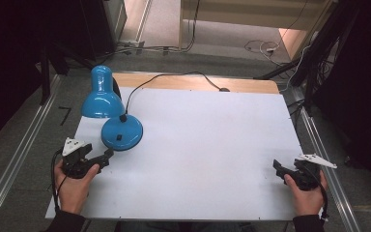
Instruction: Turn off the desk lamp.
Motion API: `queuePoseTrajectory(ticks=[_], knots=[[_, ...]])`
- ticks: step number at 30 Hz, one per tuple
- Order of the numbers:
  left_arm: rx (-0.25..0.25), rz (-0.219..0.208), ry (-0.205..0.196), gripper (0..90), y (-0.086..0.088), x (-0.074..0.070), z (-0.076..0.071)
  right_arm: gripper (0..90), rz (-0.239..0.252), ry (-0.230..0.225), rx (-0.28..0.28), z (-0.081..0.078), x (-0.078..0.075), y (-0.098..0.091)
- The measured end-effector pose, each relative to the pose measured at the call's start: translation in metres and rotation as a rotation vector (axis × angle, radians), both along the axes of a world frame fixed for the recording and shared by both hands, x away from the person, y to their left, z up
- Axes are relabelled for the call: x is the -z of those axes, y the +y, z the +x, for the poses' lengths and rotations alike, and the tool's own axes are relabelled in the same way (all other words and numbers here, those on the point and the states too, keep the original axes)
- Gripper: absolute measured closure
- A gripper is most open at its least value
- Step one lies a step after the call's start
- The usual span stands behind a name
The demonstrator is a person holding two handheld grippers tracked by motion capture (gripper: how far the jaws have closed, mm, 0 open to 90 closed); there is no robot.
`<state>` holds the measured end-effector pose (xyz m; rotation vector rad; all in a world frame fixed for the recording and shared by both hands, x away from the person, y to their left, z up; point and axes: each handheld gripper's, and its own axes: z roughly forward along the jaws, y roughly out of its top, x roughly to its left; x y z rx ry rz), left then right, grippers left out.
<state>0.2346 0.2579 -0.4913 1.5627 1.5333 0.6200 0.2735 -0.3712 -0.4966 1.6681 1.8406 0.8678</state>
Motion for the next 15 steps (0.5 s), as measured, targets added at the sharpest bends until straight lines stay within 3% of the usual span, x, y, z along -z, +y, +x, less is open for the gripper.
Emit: queuePoseTrajectory(ticks=[15], knots=[[-0.001, 0.006, 0.009, 18.3, 0.0052, 0.0011, -0.0095, 16.7, 0.000, -0.002, 0.000, -0.0001, -0.0003, -0.0001]])
